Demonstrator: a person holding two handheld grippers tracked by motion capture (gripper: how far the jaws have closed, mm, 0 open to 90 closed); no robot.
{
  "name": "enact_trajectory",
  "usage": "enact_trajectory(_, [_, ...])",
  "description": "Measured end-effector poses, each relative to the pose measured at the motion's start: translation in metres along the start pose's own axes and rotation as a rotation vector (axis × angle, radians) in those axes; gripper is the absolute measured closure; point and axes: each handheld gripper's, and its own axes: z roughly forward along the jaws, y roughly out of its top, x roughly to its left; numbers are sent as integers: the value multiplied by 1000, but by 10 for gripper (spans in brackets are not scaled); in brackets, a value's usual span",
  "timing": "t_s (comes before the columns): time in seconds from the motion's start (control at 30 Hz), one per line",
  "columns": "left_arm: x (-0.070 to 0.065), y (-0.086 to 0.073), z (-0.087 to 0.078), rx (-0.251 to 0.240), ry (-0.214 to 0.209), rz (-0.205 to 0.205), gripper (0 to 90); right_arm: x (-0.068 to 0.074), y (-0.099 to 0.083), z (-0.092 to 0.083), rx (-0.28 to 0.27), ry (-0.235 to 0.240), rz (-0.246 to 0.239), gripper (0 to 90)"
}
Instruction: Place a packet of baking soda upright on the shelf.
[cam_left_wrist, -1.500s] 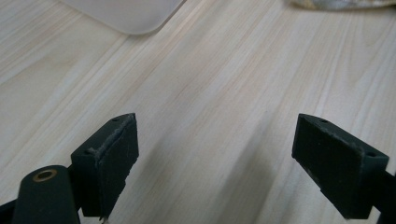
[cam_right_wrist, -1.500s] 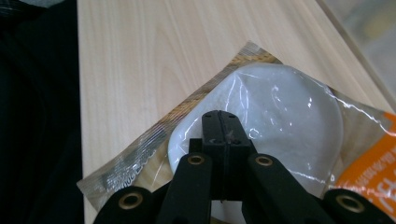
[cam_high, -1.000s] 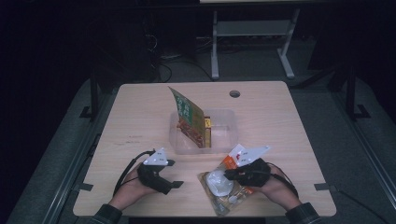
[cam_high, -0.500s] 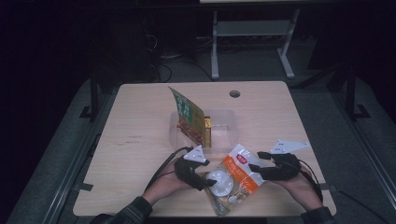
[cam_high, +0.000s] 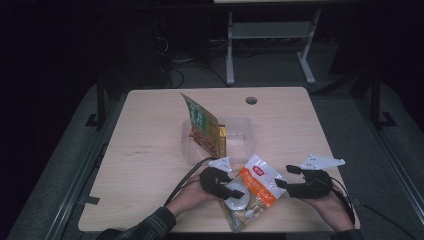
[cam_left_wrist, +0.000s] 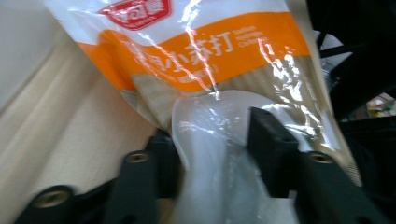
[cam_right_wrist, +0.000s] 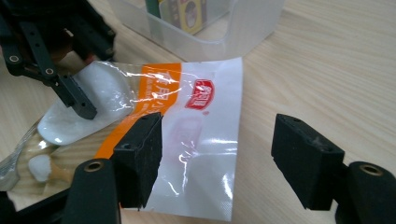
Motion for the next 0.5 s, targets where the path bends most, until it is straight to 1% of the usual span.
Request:
enact_trajectory(0.03, [-2,1,0,0,9,0,624,0,0,0,-3,-4,4,330])
enact_trajectory(0.07, [-3,1,-1,3,16,18,686,-1,0,0,-7,-5,2,330])
enact_trajectory(0.1, [-3,2,-1,3,17,20,735,-1,0,-1,-8,-9,1,330])
enact_trajectory(0.17, [-6,3,-2,-7,4,21,817,-1,1,-1,-13,-12,5,328])
enact_trajectory(0.23, [-9,4,-4,-12,5,30,871,-2,1,-1,-17,-13,12,317])
enact_trajectory(0.3, [-13,6,-5,-12,14,47,884,-2,1,-2,-25,-11,14,311])
enact_trajectory(0.33, [-13,6,-5,-12,14,52,886,-3,1,-2,-34,-6,15,309])
enact_trajectory(0.5, [-15,7,-6,-7,6,66,891,-3,1,-4,-50,-2,20,305])
